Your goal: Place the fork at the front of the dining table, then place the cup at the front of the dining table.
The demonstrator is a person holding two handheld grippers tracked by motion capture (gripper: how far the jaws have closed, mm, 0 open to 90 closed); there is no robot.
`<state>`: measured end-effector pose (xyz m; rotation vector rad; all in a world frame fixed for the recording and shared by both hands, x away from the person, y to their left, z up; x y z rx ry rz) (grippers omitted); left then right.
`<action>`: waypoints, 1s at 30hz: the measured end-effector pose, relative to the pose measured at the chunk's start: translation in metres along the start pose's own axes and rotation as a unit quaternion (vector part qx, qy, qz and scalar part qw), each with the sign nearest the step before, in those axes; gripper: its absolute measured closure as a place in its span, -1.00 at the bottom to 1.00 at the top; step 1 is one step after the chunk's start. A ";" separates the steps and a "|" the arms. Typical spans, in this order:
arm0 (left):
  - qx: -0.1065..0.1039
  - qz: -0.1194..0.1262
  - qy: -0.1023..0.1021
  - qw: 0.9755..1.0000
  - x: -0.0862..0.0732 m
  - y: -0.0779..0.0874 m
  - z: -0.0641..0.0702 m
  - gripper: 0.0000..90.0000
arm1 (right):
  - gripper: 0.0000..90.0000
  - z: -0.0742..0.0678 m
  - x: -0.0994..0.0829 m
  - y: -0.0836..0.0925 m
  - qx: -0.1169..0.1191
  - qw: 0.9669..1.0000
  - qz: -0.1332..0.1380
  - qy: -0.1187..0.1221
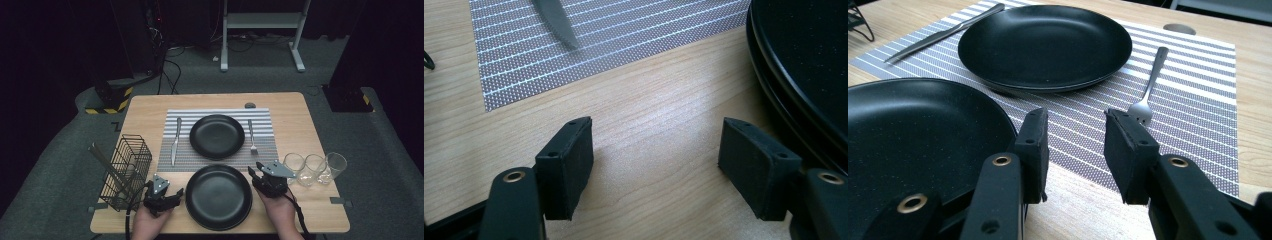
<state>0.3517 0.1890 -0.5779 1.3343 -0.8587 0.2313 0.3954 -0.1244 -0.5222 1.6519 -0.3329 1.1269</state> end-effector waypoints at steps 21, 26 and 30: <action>-0.005 0.000 -0.005 1.000 0.000 0.000 0.002 -0.33 | 0.20 0.010 0.007 0.018 0.005 1.000 0.003 -0.023; -0.004 0.000 -0.005 1.000 0.000 0.000 0.002 -0.33 | 0.15 0.010 0.008 0.021 0.013 1.000 0.007 -0.027; -0.006 0.000 -0.006 1.000 0.001 0.000 0.002 -0.32 | 0.07 0.012 0.010 0.020 0.006 1.000 0.008 -0.021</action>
Point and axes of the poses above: each handheld gripper's, and its own axes: y roughly backward along the jaws, x roughly out of its top, z roughly to its right, the point moved 7 cm from there along -y, roughly forward along the jaws, and after that the axes turned 8 degrees about -z, right-handed, at the moved point
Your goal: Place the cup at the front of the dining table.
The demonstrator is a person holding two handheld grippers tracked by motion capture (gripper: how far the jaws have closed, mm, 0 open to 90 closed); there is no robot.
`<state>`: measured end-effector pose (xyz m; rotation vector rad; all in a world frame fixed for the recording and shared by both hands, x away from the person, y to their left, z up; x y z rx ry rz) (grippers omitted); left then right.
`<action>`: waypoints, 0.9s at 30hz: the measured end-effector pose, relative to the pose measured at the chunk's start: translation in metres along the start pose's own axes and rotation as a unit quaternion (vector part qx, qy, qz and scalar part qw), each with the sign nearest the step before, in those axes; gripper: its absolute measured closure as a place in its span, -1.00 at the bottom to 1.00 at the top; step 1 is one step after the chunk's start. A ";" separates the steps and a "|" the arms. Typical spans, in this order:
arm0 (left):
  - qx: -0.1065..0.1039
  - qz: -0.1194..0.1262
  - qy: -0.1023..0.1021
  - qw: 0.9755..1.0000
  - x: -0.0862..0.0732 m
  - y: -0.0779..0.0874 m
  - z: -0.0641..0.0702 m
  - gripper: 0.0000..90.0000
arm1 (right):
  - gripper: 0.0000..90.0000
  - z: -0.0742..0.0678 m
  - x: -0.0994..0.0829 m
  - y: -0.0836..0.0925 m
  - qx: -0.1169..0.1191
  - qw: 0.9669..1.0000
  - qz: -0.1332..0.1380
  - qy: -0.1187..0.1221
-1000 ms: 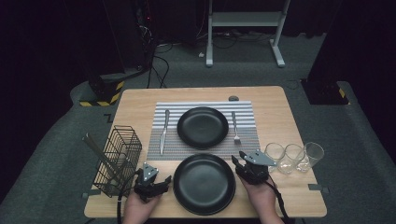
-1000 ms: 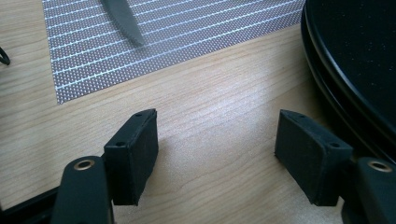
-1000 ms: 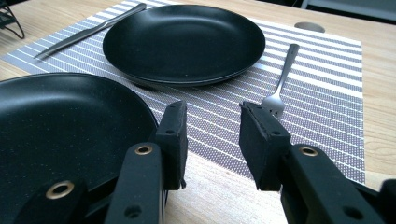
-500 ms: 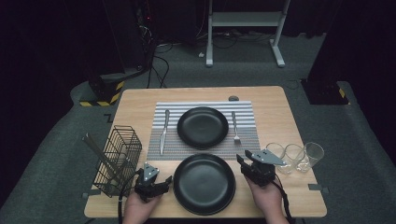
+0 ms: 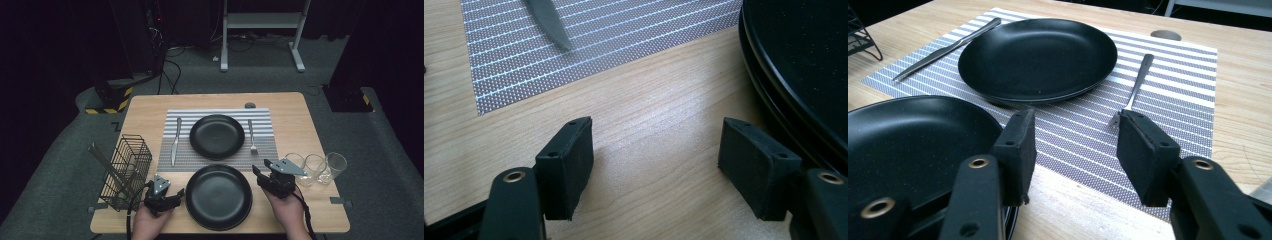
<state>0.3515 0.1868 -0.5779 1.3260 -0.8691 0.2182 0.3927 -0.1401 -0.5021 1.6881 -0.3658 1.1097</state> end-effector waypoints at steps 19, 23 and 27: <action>0.000 0.000 -0.003 1.000 0.000 0.000 0.000 -0.33 | 0.13 0.020 0.012 0.027 -0.016 0.999 0.042 -0.008; -0.001 0.000 -0.002 1.000 0.000 0.000 0.000 -0.33 | 0.13 0.026 0.015 0.031 -0.030 0.998 0.052 -0.011; 0.000 0.000 -0.002 1.000 0.000 0.000 0.000 -0.33 | 0.18 0.033 0.014 0.033 -0.039 0.998 0.051 -0.018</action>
Point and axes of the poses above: each handheld gripper's, and its own axes: y roughly backward along the jaws, x roughly out of its top, z roughly to its right, the point moved 7 cm from there along -y, roughly forward along the jaws, and after that the axes turned 8 degrees about -z, right-handed, at the moved point
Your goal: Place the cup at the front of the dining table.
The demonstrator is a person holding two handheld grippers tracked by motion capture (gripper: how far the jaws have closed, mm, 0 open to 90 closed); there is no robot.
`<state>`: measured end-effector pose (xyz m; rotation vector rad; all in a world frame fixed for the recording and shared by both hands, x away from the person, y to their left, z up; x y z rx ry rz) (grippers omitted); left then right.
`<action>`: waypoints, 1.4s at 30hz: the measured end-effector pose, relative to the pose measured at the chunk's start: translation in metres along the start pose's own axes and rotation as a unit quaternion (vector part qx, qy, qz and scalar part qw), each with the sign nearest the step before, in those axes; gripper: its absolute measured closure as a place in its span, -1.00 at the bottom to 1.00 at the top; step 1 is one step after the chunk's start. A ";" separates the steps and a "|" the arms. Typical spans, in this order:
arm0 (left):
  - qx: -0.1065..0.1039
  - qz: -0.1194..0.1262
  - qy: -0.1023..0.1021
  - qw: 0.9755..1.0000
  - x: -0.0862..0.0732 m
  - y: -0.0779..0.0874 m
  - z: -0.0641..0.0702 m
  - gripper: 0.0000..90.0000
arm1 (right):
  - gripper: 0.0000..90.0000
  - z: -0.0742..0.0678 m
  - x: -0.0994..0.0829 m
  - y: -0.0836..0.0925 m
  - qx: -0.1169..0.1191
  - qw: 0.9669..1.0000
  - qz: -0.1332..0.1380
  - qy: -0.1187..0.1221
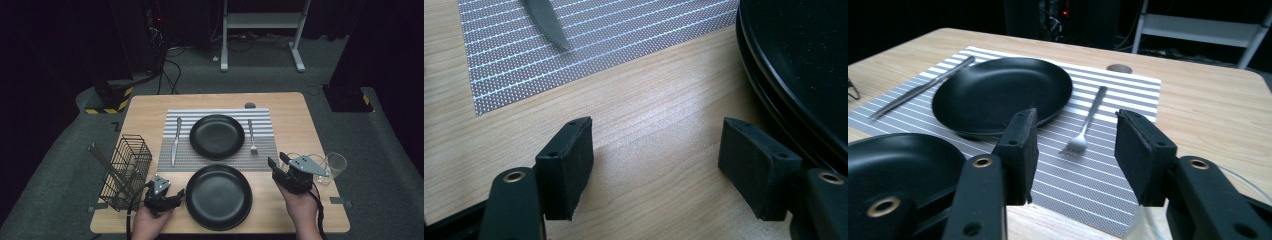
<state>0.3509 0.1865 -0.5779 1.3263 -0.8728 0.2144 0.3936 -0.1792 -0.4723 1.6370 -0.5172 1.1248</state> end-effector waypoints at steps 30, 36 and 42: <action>-0.001 0.000 -0.002 1.000 0.000 0.000 0.000 -0.32 | 0.28 0.026 -0.016 -0.004 -0.043 0.998 -0.018 -0.031; -0.002 0.000 -0.002 1.000 0.000 0.000 0.001 -0.33 | 0.30 0.027 -0.022 -0.010 -0.044 0.998 -0.027 -0.031; -0.003 0.000 -0.003 1.000 0.000 0.000 0.001 -0.33 | 0.37 0.028 -0.025 -0.012 -0.048 0.998 -0.021 -0.027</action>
Point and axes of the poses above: each handheld gripper's, and its own axes: y roughly backward along the jaws, x roughly out of its top, z roughly to its right, the point moved 7 cm from there along -y, roughly forward along the jaws, and after that the axes turned 8 degrees about -z, right-handed, at the moved point
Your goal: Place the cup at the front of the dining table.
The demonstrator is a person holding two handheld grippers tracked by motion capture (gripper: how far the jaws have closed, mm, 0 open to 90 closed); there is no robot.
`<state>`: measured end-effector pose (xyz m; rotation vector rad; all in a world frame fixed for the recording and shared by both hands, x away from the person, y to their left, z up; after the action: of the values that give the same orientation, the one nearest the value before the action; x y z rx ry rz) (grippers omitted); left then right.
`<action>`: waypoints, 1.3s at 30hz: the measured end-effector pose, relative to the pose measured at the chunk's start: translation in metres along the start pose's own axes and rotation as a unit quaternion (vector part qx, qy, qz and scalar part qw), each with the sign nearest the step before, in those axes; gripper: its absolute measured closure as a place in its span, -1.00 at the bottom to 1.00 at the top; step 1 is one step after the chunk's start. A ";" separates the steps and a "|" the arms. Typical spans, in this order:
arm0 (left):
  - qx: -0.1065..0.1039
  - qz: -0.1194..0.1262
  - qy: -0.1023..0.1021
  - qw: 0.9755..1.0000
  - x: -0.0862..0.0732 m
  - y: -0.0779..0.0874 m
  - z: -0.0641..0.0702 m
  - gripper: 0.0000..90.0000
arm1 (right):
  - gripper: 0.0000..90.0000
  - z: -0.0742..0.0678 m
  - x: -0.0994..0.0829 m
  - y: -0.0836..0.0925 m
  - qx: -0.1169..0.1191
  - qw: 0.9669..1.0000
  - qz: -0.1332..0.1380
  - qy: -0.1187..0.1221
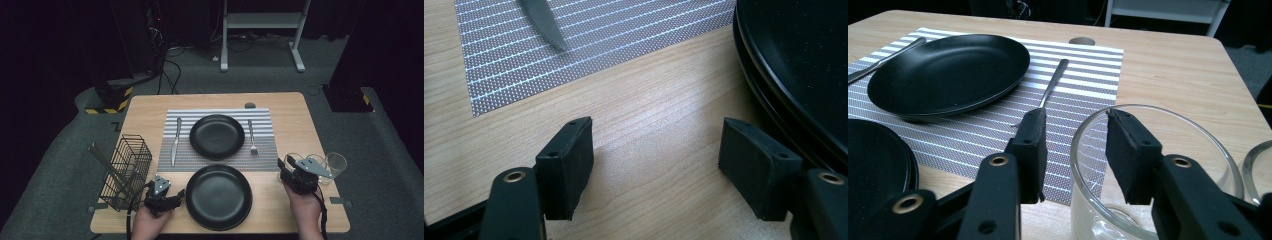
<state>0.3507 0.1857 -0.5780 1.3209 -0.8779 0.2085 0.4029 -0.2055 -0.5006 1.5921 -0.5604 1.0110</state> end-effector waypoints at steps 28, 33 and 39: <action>-0.002 -0.001 -0.002 1.000 0.000 0.000 0.001 -0.33 | 0.75 -0.016 -0.005 0.011 0.012 1.000 0.004 0.028; -0.002 -0.001 -0.003 1.000 -0.001 0.001 0.001 -0.33 | 0.75 -0.030 -0.006 0.013 0.024 0.999 0.005 0.038; -0.002 -0.001 -0.003 1.000 0.000 0.001 0.001 -0.33 | 0.75 -0.046 -0.007 0.014 0.037 0.998 0.003 0.047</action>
<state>0.3496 0.1852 -0.5779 1.3184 -0.8816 0.2009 0.3738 -0.1673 -0.4981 1.5996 -0.4670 1.1169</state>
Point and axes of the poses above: each handheld gripper's, and its own axes: y roughly backward along the jaws, x roughly out of its top, z roughly to its right, the point moved 7 cm from there along -y, roughly forward along the jaws, and after that the axes turned 8 degrees about -z, right-handed, at the moved point
